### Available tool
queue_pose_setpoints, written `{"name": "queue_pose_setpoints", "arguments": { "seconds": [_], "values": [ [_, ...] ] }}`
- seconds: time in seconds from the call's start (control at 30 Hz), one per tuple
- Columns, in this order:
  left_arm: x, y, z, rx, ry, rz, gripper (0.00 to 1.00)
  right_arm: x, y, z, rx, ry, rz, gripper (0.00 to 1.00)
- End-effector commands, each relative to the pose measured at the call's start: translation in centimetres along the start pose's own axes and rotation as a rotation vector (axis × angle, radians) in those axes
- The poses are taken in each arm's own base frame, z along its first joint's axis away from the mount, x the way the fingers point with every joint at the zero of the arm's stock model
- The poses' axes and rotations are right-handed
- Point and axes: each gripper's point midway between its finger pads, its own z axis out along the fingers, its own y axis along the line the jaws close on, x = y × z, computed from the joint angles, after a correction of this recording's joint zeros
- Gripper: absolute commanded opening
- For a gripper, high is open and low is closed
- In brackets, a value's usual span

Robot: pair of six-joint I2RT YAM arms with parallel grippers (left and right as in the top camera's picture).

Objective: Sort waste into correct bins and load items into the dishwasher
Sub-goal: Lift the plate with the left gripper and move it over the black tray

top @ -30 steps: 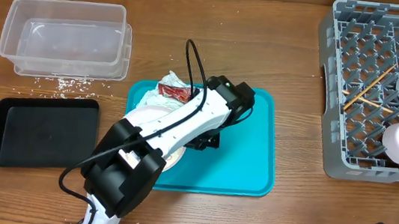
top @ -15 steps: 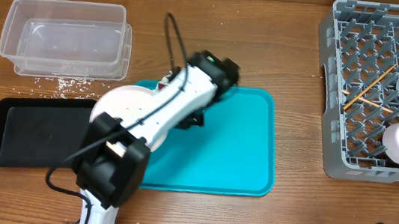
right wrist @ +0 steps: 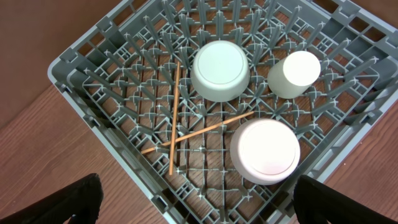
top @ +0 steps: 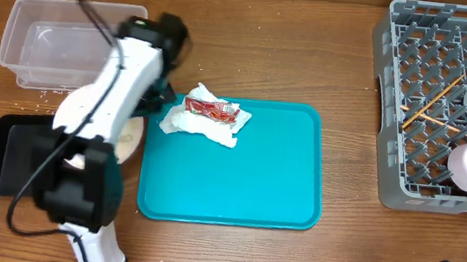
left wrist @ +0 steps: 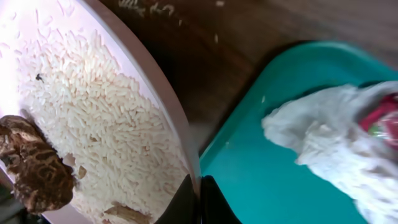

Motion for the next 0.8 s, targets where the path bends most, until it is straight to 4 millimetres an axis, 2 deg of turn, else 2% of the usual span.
{"name": "queue_pose_setpoints", "arguments": {
  "seconds": [0.0, 0.27, 0.43, 0.77],
  "values": [
    [-0.9, 0.0, -2.2, 0.195, 0.022, 0.037, 0.04, -0.3, -0.1, -0.4, 0.003, -0.018, 0.003, 1.00],
    [-2.0, 1.3, -2.0, 0.415, 0.136, 0.030, 0.04, -0.3, -0.1, -0.4, 0.002, -0.018, 0.003, 1.00],
    [-2.6, 1.9, -2.5, 0.590, 0.187, 0.025, 0.04, -0.3, -0.1, -0.4, 0.002, -0.018, 0.003, 1.00],
    [-3.8, 4.8, -4.0, 0.870, 0.229, -0.020, 0.04, -0.3, -0.1, -0.4, 0.002, -0.018, 0.003, 1.00]
  ]
}}
